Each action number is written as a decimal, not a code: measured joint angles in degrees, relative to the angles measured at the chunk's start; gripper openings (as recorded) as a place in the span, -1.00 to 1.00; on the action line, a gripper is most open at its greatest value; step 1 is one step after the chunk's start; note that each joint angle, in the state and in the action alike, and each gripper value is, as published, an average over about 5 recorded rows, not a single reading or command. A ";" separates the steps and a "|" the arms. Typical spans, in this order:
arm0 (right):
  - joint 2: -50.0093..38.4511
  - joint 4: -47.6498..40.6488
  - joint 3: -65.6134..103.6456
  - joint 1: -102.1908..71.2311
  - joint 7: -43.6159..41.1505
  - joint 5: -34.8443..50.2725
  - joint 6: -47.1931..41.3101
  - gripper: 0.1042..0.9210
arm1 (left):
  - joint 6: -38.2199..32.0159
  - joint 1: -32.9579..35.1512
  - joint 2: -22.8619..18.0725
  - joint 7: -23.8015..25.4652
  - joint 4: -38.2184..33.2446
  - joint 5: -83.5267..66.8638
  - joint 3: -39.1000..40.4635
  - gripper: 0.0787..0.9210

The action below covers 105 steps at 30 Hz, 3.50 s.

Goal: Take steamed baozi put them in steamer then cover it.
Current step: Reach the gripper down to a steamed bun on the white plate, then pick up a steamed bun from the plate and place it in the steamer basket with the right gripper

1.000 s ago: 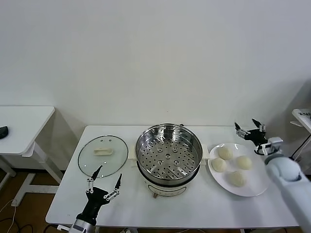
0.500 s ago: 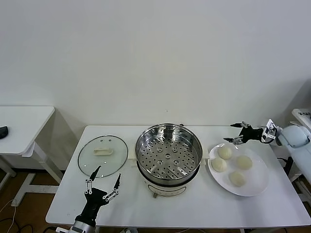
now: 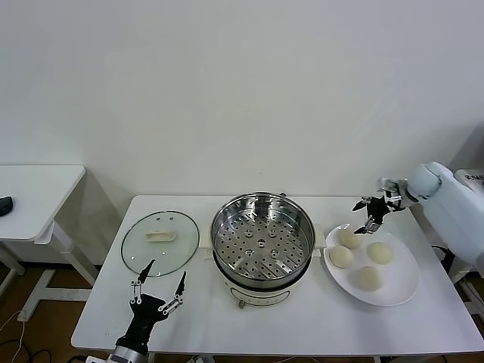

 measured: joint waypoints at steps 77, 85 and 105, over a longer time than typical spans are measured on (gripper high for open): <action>12.17 31.15 -26.15 21.31 -3.07 -10.41 32.68 0.29 | -1.06 0.41 -0.03 -0.99 -1.27 0.00 -0.32 0.77; 14.49 30.28 -25.42 17.64 -2.73 -15.72 35.60 0.29 | -1.31 0.51 0.13 -1.11 -1.42 -0.01 -0.33 0.77; 16.35 28.53 -23.16 14.83 -2.82 -18.98 35.23 0.76 | -1.36 0.14 0.32 -1.31 -0.96 -0.04 -0.09 0.77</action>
